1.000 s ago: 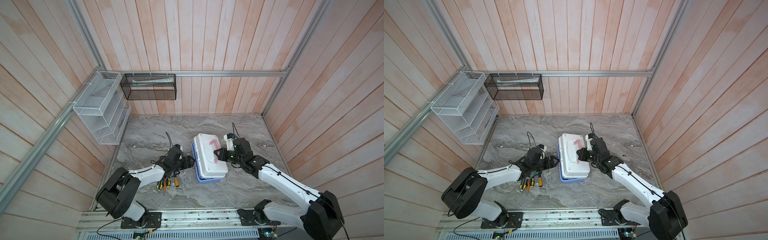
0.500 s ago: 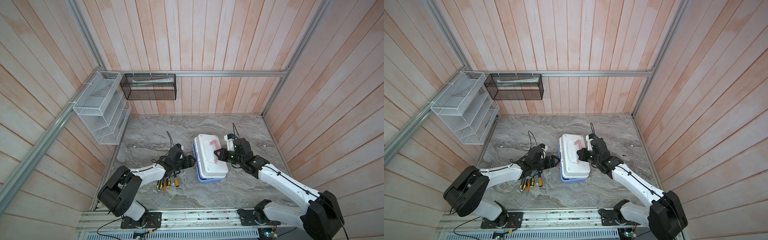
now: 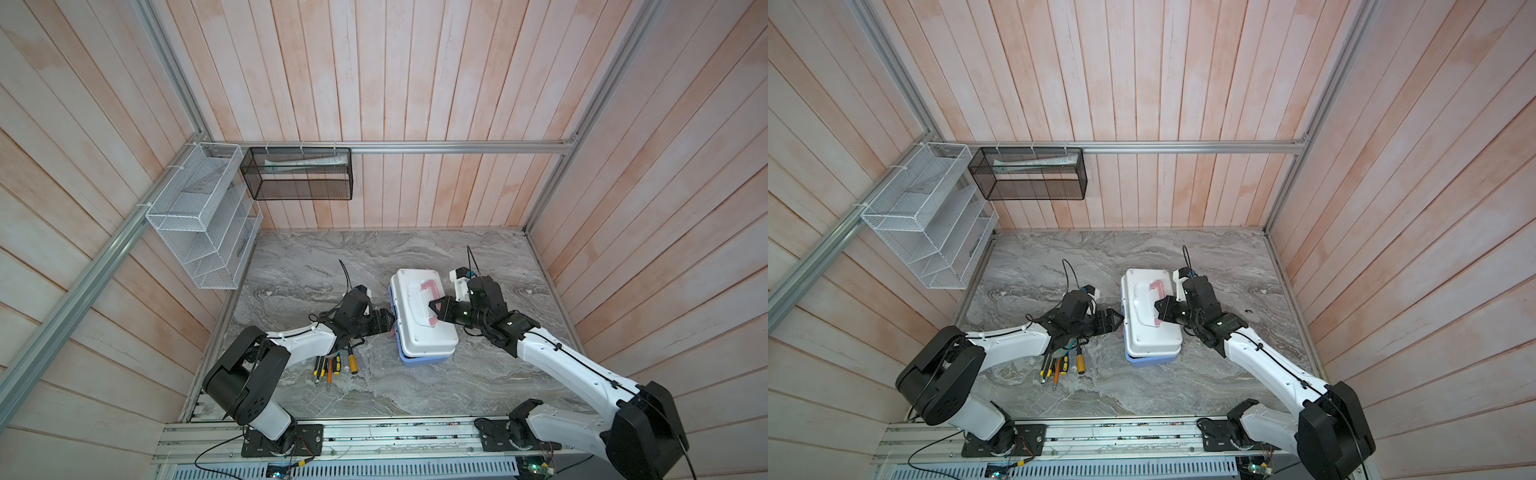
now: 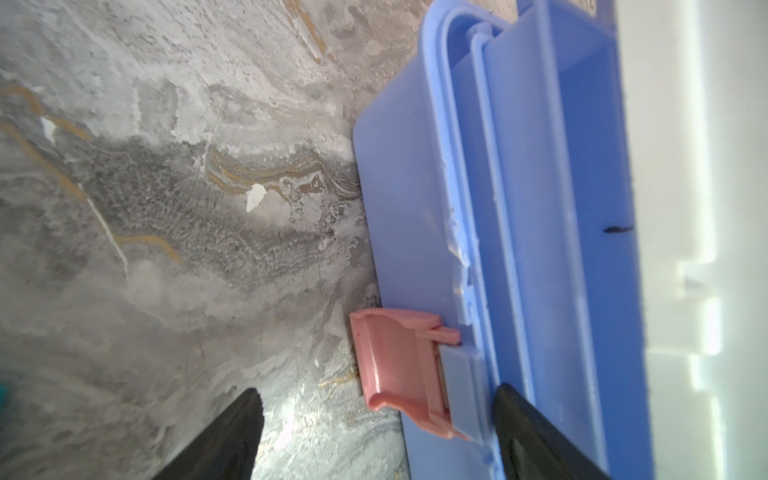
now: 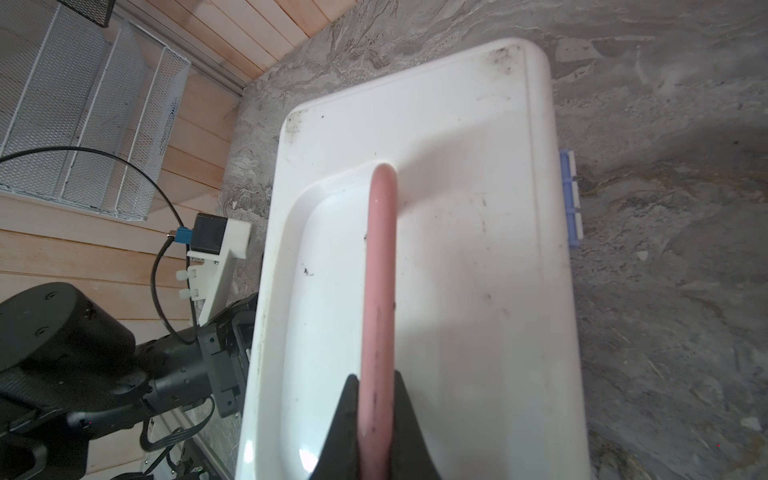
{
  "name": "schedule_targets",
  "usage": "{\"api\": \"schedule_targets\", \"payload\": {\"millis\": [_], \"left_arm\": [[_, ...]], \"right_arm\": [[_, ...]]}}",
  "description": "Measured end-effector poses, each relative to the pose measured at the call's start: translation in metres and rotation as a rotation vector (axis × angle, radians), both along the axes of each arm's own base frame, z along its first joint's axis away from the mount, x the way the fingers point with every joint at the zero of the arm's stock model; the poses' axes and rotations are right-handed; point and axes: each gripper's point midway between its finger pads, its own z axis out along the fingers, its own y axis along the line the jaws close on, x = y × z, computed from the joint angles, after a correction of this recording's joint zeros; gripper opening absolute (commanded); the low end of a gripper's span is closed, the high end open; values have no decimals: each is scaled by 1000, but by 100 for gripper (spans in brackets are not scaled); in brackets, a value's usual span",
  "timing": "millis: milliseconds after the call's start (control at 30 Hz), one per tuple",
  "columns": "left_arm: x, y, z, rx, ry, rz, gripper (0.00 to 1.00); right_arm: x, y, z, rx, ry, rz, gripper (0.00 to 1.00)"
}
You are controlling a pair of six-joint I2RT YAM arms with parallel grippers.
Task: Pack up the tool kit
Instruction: 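Lift the white lid by its pink handle with the right gripper, swinging it open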
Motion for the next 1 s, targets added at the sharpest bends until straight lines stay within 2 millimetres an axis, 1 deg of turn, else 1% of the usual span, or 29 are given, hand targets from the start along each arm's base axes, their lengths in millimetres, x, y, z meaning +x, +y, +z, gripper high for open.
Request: {"api": "schedule_targets", "payload": {"millis": [267,533,700,867,1000], "left_arm": [[6,-3,-2,8,8,9,88],[8,-7,-1,11,9,3,88],[8,-8,-1,12,11,-1,88],[7,-8,-1,14,14,0,88],[7,-8,-1,13,13,-2,88]], "right_arm": [[2,-17,14,56,-15,-30,0],[1,-41,14,183,8,-72,0],[-3,-61,10,278,29,-108,0],[-4,-76,15,302,25,-135,0],[-5,-89,10,269,28,-161,0]]}}
